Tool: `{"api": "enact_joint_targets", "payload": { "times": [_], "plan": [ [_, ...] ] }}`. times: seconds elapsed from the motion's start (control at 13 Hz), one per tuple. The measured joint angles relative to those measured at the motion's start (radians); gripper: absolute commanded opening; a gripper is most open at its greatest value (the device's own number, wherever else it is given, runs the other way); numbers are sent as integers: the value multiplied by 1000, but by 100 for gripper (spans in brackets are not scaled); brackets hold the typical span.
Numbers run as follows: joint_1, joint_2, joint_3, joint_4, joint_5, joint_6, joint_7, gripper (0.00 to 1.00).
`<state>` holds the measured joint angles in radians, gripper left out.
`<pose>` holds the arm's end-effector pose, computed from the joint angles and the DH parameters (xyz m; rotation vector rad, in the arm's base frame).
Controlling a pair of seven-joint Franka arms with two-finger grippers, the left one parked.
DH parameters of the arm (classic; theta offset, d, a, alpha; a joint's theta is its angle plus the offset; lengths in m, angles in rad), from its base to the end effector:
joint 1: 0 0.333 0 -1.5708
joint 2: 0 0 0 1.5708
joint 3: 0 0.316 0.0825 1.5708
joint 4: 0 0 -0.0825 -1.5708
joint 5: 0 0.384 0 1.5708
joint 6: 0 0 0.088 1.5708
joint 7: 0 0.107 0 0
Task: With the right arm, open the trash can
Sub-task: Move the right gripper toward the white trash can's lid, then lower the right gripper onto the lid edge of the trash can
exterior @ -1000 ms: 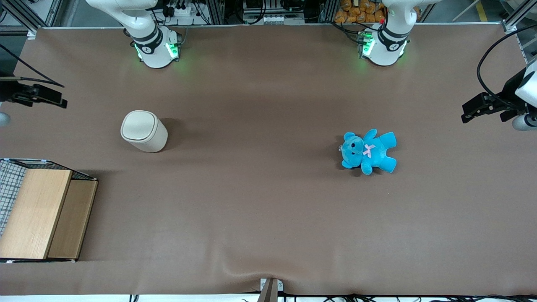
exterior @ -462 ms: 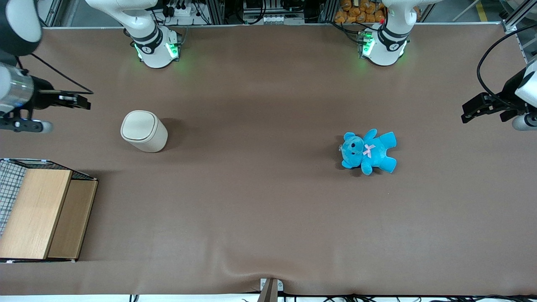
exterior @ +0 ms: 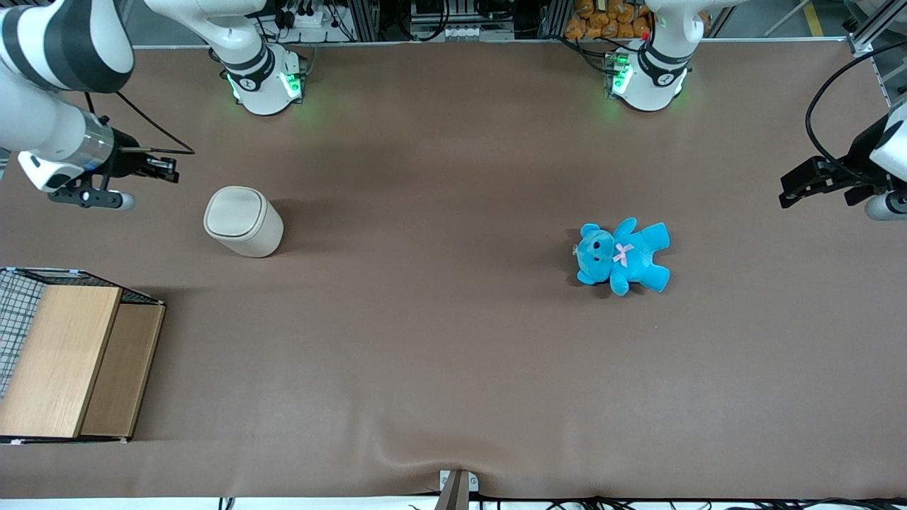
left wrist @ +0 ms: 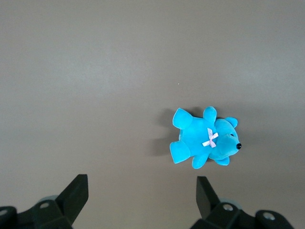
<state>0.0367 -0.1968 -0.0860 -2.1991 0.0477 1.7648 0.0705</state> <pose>0.4625 -0.0198 0.4485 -3.0537 0.2002 0.3675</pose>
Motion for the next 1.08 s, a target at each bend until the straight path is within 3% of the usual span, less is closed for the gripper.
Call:
{"api": "enact_joint_targets", "payload": {
  "times": [0.46,1.08],
  "plan": [
    [0,5,0,-130,1,173,0,0],
    [-4,135,-7,-154,2,331,-24,0]
  ]
}}
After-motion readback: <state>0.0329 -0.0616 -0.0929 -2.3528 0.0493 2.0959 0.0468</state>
